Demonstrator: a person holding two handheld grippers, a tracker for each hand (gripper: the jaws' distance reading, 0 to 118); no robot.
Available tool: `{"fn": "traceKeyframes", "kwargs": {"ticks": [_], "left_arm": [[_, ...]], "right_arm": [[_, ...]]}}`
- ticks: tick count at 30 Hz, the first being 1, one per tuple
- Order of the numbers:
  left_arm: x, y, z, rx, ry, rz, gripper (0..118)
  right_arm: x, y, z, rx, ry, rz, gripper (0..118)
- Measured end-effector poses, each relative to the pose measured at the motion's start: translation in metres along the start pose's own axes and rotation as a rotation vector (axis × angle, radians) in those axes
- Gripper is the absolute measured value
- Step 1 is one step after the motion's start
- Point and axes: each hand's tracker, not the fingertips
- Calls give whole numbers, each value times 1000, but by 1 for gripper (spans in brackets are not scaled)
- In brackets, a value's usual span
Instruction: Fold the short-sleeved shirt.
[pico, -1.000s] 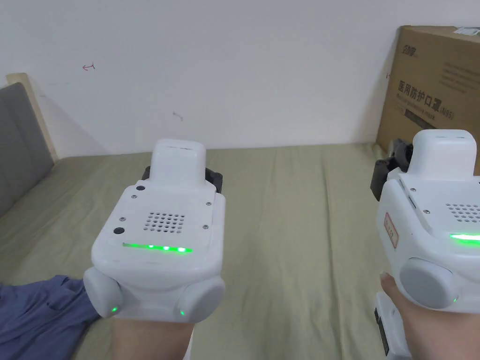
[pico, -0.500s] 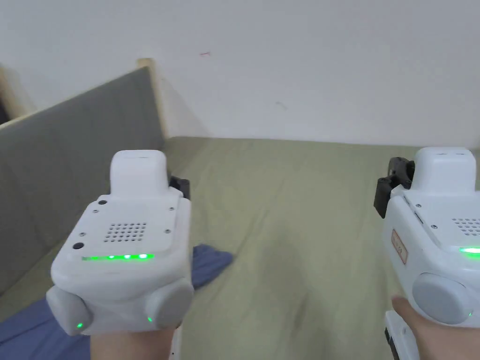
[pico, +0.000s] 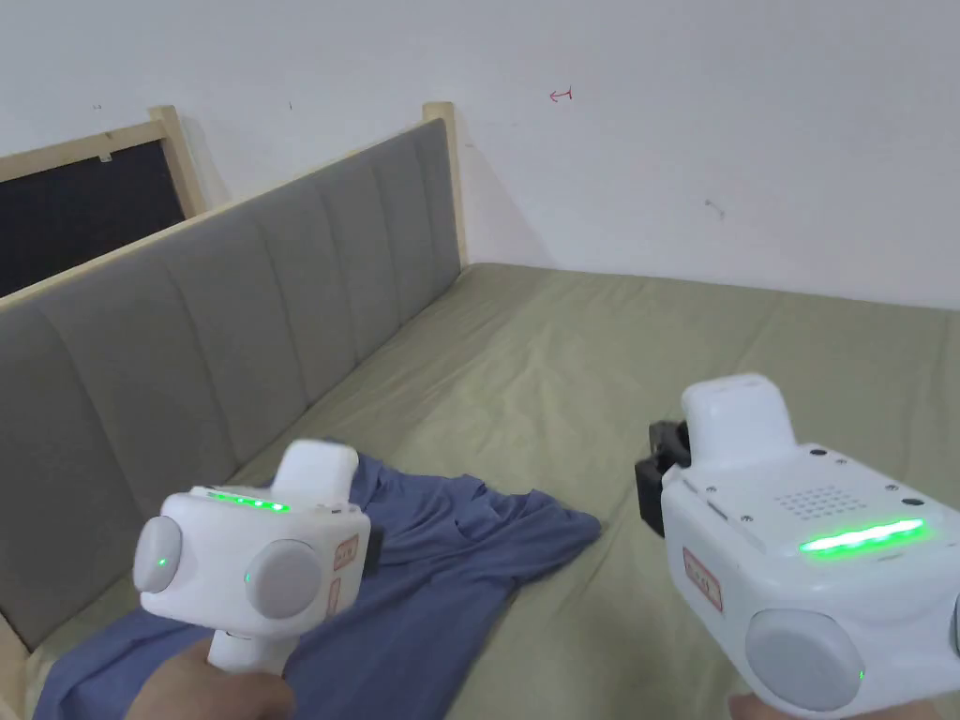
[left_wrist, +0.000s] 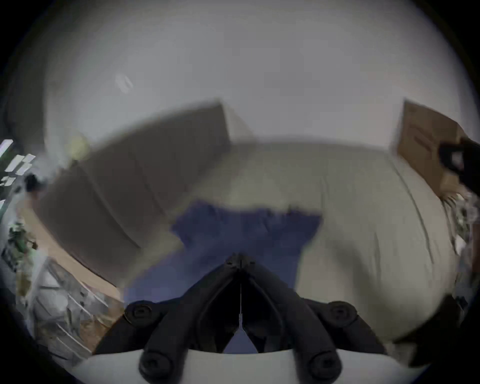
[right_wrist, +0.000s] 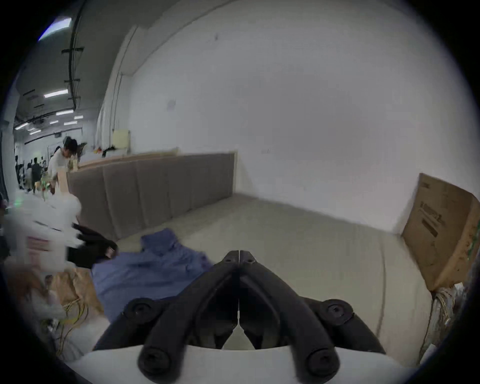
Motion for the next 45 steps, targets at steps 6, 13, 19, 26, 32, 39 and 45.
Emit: {"fn": "traceKeyframes", "kwargs": {"ticks": [6,13,19,26,32,39,45], "left_arm": [[-29,-15,-107,-286,-28,109,47],[-29,-30,-187,-346,-12,135,117],[-26,-49,-188,-211,34,113,118],[-42,-50,-129,-39,14,18,0],[-50,-28,-29,177,82,-36,0],[6,50,92,386,-41,-155,0],[106,106,155,539,-327,-223,0]], "right_arm": [[10,-37,-33,-177,46,-28,0],[28,-57,-48,-236,24,-32,0],[37,-67,-58,-270,14,-72,0],[36,-69,-57,-295,49,-90,0],[49,-57,-29,-215,84,-157,0],[93,-31,31,-80,-17,-232,0],[147,-24,116,31,-154,-272,0]]}}
